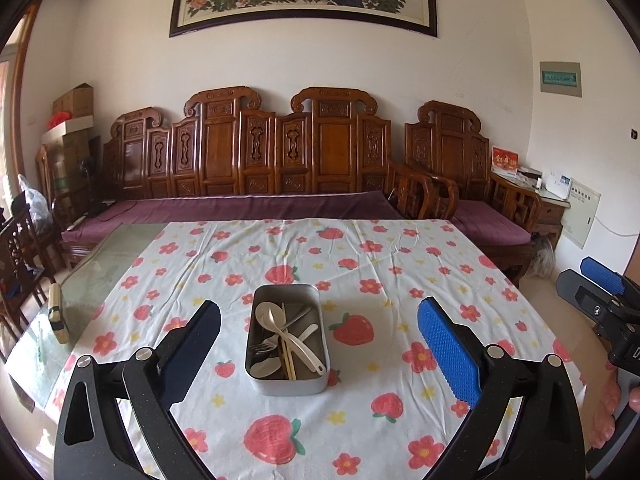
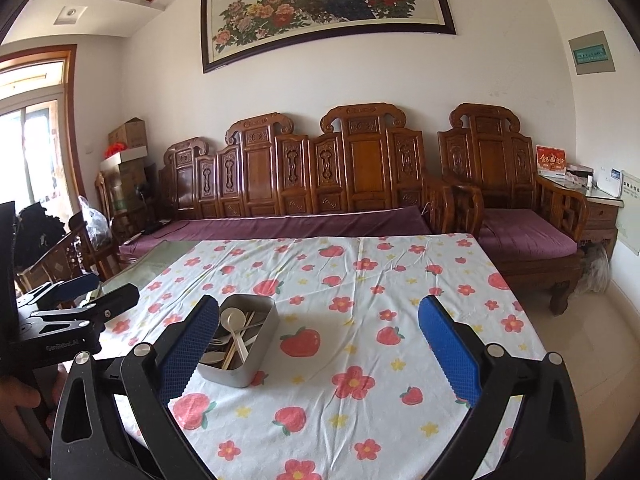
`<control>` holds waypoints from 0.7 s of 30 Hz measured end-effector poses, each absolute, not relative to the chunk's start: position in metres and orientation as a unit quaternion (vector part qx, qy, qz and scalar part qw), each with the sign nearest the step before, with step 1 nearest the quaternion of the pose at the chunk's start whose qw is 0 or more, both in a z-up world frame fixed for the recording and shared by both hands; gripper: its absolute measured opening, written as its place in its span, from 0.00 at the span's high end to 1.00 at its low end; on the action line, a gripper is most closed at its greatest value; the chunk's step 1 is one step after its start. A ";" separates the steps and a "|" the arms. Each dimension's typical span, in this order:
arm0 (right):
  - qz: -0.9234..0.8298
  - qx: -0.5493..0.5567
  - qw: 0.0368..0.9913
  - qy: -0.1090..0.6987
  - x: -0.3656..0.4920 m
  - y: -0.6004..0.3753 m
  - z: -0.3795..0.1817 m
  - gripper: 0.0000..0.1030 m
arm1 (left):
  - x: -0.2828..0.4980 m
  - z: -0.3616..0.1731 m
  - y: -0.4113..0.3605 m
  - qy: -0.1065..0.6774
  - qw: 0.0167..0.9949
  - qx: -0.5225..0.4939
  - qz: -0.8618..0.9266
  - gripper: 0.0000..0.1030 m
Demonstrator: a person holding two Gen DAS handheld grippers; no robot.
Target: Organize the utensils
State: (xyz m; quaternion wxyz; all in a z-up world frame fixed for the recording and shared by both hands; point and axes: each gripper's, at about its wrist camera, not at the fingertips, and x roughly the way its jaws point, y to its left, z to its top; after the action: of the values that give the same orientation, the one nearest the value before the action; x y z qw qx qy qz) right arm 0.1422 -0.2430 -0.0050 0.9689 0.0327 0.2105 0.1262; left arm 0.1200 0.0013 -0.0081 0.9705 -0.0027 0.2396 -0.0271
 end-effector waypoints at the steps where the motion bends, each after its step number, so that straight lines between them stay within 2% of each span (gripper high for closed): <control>1: 0.125 0.032 0.969 0.210 0.142 -0.243 -0.005 0.03 | 0.120 -0.007 0.002 0.238 0.971 -0.004 -0.029 0.07; 21: 0.124 0.030 0.969 0.211 0.142 -0.242 -0.007 0.03 | 0.117 -0.007 -0.001 0.237 0.971 -0.001 -0.022 0.08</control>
State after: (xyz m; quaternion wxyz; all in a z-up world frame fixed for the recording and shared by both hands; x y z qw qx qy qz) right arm 0.1416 -0.2419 -0.0067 0.9691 0.0304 0.2112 0.1237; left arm 0.1173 -0.0013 -0.0071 0.9712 -0.0015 0.2374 -0.0222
